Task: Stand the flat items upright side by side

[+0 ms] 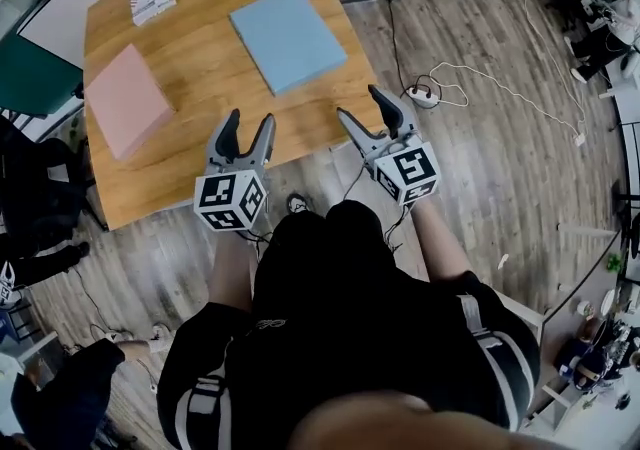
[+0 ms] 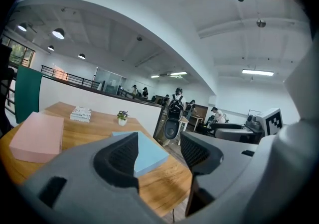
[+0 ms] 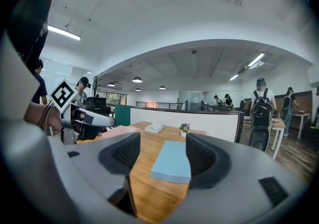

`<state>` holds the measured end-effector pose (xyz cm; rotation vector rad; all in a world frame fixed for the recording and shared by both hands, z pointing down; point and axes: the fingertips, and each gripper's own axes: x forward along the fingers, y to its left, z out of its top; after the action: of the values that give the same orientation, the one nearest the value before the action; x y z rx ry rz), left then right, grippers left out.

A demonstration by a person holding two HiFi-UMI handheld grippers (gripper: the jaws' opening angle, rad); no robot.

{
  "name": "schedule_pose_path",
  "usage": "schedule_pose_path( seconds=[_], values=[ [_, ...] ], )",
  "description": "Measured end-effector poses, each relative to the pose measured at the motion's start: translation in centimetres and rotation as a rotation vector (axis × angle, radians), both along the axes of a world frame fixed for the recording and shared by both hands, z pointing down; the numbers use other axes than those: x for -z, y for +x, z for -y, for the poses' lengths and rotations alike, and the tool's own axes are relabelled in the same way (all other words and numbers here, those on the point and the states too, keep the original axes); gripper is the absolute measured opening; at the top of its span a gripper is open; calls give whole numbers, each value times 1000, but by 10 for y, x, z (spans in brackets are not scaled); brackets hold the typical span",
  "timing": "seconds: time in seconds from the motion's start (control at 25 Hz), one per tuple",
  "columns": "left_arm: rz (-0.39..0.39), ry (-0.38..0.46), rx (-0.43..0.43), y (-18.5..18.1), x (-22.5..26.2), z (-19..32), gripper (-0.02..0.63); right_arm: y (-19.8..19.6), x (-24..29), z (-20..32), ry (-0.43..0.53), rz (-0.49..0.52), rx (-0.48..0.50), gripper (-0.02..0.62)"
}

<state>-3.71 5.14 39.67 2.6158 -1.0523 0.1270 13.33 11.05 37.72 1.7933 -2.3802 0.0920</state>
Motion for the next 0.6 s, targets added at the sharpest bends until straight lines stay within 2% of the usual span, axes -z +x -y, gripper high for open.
schedule_pose_path(
  seconds=[0.16, 0.36, 0.6],
  values=[
    [-30, -58, -7, 12, -12, 21, 267, 14, -5, 28, -20, 3, -3, 291],
    [-19, -90, 12, 22, -25, 54, 267, 30, -19, 69, -51, 23, 21, 291],
    [18, -134, 71, 41, -46, 103, 267, 45, -41, 129, -96, 24, 115, 293]
  ],
)
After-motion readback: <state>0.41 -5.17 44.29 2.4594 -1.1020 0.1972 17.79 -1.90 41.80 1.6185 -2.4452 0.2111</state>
